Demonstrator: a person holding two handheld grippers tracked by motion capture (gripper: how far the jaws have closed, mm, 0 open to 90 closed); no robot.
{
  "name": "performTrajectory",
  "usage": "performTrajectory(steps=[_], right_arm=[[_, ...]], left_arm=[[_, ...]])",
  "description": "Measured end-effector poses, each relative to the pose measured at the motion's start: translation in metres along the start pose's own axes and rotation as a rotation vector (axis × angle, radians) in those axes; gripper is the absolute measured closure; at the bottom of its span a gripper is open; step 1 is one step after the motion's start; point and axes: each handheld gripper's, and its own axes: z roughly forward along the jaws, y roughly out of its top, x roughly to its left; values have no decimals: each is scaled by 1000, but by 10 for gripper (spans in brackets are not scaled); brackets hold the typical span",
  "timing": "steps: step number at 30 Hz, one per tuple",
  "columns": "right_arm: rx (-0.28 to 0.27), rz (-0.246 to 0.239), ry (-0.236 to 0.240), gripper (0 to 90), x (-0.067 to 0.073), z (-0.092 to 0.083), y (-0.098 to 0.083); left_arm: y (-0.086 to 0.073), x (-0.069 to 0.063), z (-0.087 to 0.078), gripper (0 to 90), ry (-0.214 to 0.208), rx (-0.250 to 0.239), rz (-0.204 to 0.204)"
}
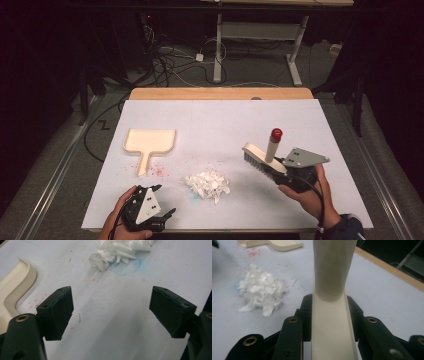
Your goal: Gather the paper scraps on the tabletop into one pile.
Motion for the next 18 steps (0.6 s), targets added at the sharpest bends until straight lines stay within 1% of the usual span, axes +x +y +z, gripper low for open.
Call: performTrajectory(steps=[1, 3, 5, 7, 11, 13, 14, 15, 16, 17, 18], right_arm=[[10, -3, 20, 673, -2, -5, -3], [24, 8, 49, 673, -4, -16, -11], [49, 13, 98, 671, -6, -25, -17], [70, 22, 129, 671, -8, -32, -23], [101, 36, 145, 671, -10, -44, -33], [108, 45, 153, 671, -12, -48, -36], [122, 42, 166, 671, -12, -49, -38], [141, 26, 181, 671, -12, -49, -39], [151, 25, 187, 671, -12, -48, -40], [164, 25, 203, 672, -12, -47, -41], [188, 20, 225, 671, -13, -44, -41]], left_arm=[[0, 0, 0, 182, 1, -2, -1], [1, -1, 1, 182, 0, 0, 0], [1, -1, 2, 182, -1, 6, 4], [2, -1, 2, 182, -2, 8, 4], [2, 0, 3, 182, -3, 5, -3], [2, 1, 3, 182, -4, 3, -8], [2, 1, 3, 182, -5, 3, -10], [2, 1, 3, 182, -5, 4, -11], [2, 1, 3, 182, -5, 4, -11], [2, 1, 3, 182, -4, 4, -11], [2, 1, 3, 182, -5, 3, -11]])
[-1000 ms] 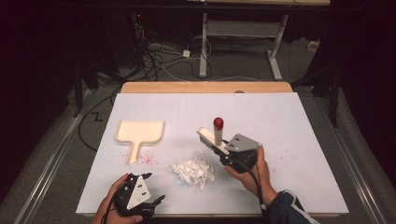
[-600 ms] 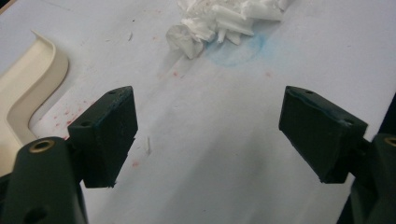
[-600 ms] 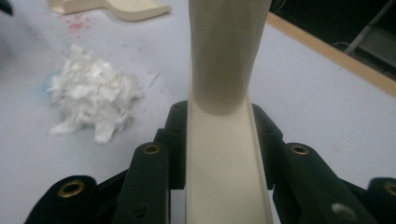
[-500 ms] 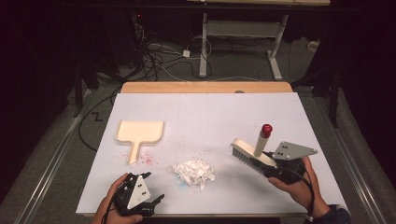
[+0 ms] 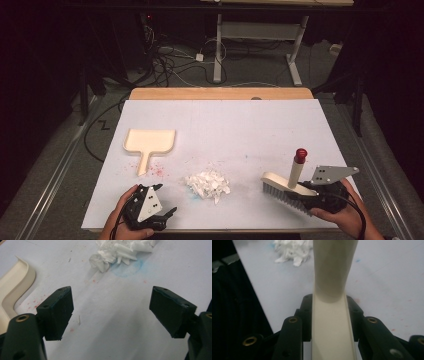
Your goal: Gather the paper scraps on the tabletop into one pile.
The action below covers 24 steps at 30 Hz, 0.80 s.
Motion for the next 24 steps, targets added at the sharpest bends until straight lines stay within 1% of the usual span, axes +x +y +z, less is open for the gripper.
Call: performTrajectory(steps=[1, 4, 5, 8, 10, 13, 15, 16, 17, 18, 19, 21, 22, 24], right_arm=[[26, 2, 20, 672, -1, 3, 1], [75, -9, 57, 667, -9, 11, 3], [82, -4, 55, 669, -12, 13, 3], [86, 14, 18, 661, -24, 16, 5], [85, 28, 8, 655, -31, 19, 6], [87, 36, 9, 639, -41, 24, 8], [103, 20, 3, 618, -46, 28, 11], [113, 19, -1, 608, -49, 31, 13], [128, 6, -10, 592, -52, 33, 15], [146, -14, -31, 578, -54, 36, 17], [160, -23, -44, 568, -56, 39, 19], [174, -22, -45, 539, -63, 44, 22], [180, -28, -56, 526, -66, 47, 24], [195, -32, -57, 513, -71, 52, 28]], left_arm=[[0, 0, 0, 182, 1, 1, 0], [0, 1, 2, 182, 20, 22, -5], [0, 1, 3, 182, 24, 28, -8], [-1, 3, 4, 182, 37, 46, -24], [-1, 4, 4, 183, 38, 48, -31], [-1, 3, 5, 182, 36, 52, -29], [-1, 3, 6, 182, 38, 59, -27], [-1, 3, 6, 182, 36, 59, -26], [-1, 3, 6, 182, 37, 60, -26], [-1, 4, 6, 182, 37, 62, -25], [-1, 4, 6, 182, 36, 62, -24], [-1, 3, 6, 183, 35, 64, -24], [-1, 3, 6, 183, 34, 65, -23], [-1, 3, 6, 182, 32, 66, -23]])
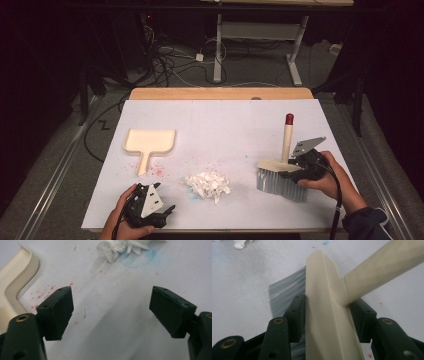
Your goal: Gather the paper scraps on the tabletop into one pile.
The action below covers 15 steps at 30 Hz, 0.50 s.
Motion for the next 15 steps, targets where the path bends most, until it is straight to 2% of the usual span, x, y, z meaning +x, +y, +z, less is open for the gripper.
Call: performTrajectory(steps=[3, 6, 9, 12, 14, 15], right_arm=[[15, -19, 20, 506, -7, 6, 6], [30, -69, 40, 494, -13, 10, 13], [44, -97, 47, 481, -20, 11, 18], [95, -125, 33, 459, -24, 15, 21], [133, -136, -5, 437, -27, 18, 21], [149, -132, -29, 454, -28, 19, 21]], left_arm=[[0, 0, 0, 182, -3, -2, -3], [-1, 0, 1, 182, -6, 4, -2], [-1, -1, 2, 182, -12, 5, -2], [0, -1, 3, 182, -16, 8, 0], [-1, -1, 3, 183, -18, 8, 1], [-1, -1, 3, 182, -18, 9, 1]])
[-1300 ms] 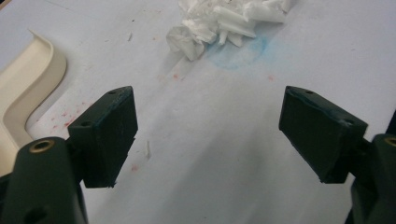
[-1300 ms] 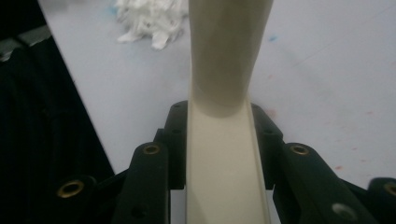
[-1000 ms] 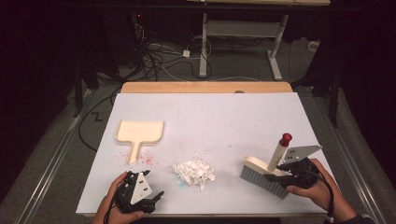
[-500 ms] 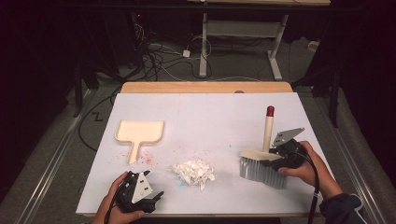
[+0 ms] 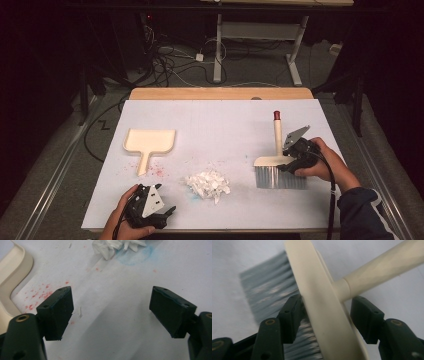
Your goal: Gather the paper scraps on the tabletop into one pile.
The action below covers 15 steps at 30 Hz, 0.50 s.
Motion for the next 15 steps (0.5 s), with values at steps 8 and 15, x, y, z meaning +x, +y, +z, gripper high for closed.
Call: performTrajectory(steps=[8, 15], right_arm=[[-85, 43, -157, 540, -3, -2, -4], [-221, 88, -219, 497, 3, -15, -5]], left_arm=[[0, -1, 0, 182, -3, 4, 5], [0, -1, -1, 182, -2, 3, 7]])
